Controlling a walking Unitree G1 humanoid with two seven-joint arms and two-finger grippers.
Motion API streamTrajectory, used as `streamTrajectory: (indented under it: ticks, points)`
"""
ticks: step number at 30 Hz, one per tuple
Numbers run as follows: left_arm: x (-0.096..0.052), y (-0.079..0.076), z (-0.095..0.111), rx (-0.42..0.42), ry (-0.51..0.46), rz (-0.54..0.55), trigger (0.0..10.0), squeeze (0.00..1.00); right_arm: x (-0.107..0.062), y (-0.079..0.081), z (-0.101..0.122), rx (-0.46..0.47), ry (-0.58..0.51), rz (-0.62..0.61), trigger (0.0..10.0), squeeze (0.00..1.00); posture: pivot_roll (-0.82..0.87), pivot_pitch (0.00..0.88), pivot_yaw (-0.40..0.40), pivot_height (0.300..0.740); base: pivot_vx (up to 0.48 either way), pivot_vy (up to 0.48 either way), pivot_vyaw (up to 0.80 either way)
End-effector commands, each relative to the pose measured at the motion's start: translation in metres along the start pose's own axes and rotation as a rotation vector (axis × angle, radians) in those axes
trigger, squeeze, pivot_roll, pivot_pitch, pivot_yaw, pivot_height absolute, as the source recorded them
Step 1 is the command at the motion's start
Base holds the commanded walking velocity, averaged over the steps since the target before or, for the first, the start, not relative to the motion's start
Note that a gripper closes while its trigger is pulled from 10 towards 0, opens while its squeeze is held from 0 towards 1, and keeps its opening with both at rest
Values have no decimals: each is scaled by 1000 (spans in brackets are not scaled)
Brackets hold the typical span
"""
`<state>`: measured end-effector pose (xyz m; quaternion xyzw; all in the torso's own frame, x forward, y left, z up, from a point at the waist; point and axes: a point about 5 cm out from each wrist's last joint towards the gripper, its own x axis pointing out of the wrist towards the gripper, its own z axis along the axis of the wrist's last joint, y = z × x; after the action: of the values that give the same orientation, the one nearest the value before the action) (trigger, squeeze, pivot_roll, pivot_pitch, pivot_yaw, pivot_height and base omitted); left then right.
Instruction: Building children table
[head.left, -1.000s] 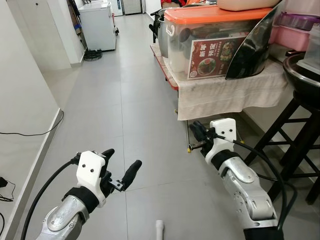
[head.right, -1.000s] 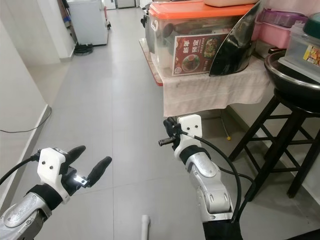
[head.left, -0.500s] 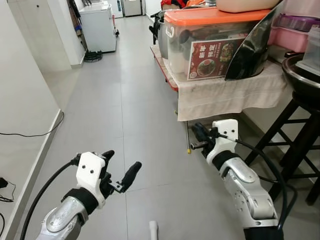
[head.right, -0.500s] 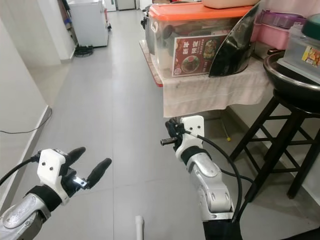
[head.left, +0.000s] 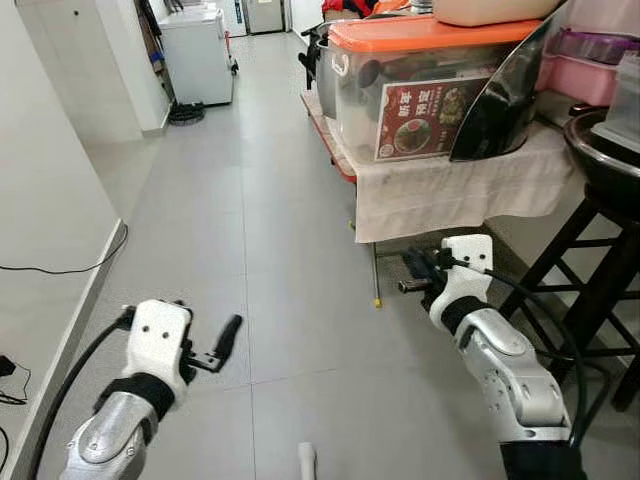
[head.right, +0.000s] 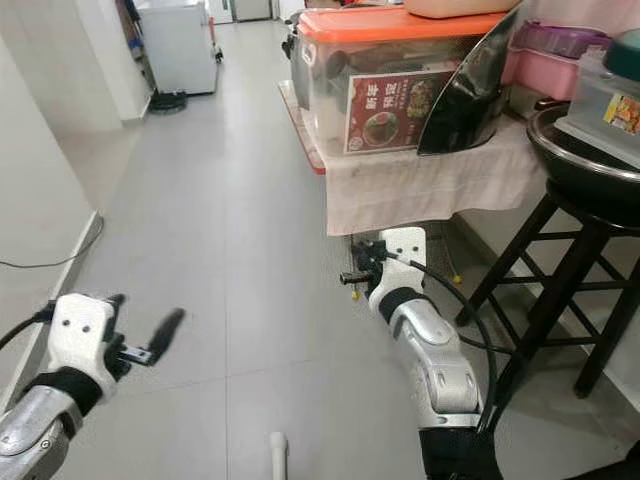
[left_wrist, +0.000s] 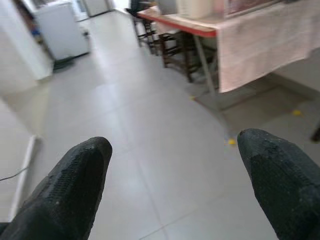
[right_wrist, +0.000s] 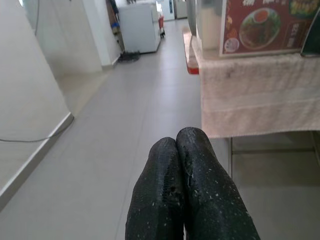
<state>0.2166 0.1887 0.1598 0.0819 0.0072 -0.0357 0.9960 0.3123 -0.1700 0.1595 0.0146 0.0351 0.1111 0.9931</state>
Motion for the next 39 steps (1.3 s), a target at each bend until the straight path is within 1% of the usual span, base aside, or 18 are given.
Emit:
streamTrajectory:
  ticks: [1, 3, 7, 10, 14, 16, 17, 18, 29, 33, 39]
  points:
    - [-2, 3, -1, 22, 18, 46, 10000, 0, 0, 1, -4, -3, 30, 6, 10000, 0, 11, 0, 38, 740, 0, 0, 0]
    - [-3, 0, -3, 50, 58, 57, 10000, 0, -1, 3, -6, -7, 49, 14, 10000, 0, 11, 0, 33, 740, 0, 0, 0]
    - [-5, -2, -3, 53, 76, 59, 10000, 0, -1, 4, -8, -5, 65, 24, 10000, 0, 11, 0, 29, 740, 0, 0, 0]
    - [-5, -3, -2, 49, 71, 53, 10000, 0, -1, 4, -8, -1, 75, 24, 10000, 0, 10, 0, 29, 740, 0, 0, 0]
    - [-7, -3, 2, 54, 49, 87, 10000, 0, -1, 0, -10, 14, 99, 13, 10000, 0, 8, 0, 29, 740, 0, 0, 0]
    - [-7, -3, 2, 54, 49, 87, 10000, 0, -1, 0, -10, 14, 99, 13, 10000, 0, 8, 0, 29, 740, 0, 0, 0]
    - [-6, -3, 5, 49, 14, 91, 10000, 0, -1, 0, -10, 16, 100, 15, 10000, 0, 8, 0, 29, 740, 0, 0, 0]
    - [-6, -2, 5, 47, 11, 95, 10000, 0, -1, 0, -11, 21, 100, 21, 10000, 0, 8, 0, 29, 740, 0, 0, 0]
    - [-6, -1, 3, 39, 20, 120, 10000, 0, -2, 0, -12, 56, 99, 34, 10000, 0, 6, 0, 28, 740, 0, 0, 0]
    - [-5, 0, 2, 49, 36, 139, 10000, 0, -2, 1, -12, 69, 99, 36, 10000, 0, 8, 0, 31, 740, -315, 0, 0]
    - [-5, 0, 1, 51, 41, 142, 10000, 0, -2, 1, -12, 72, 100, 36, 10000, 0, 8, 0, 32, 740, -480, 0, 0]
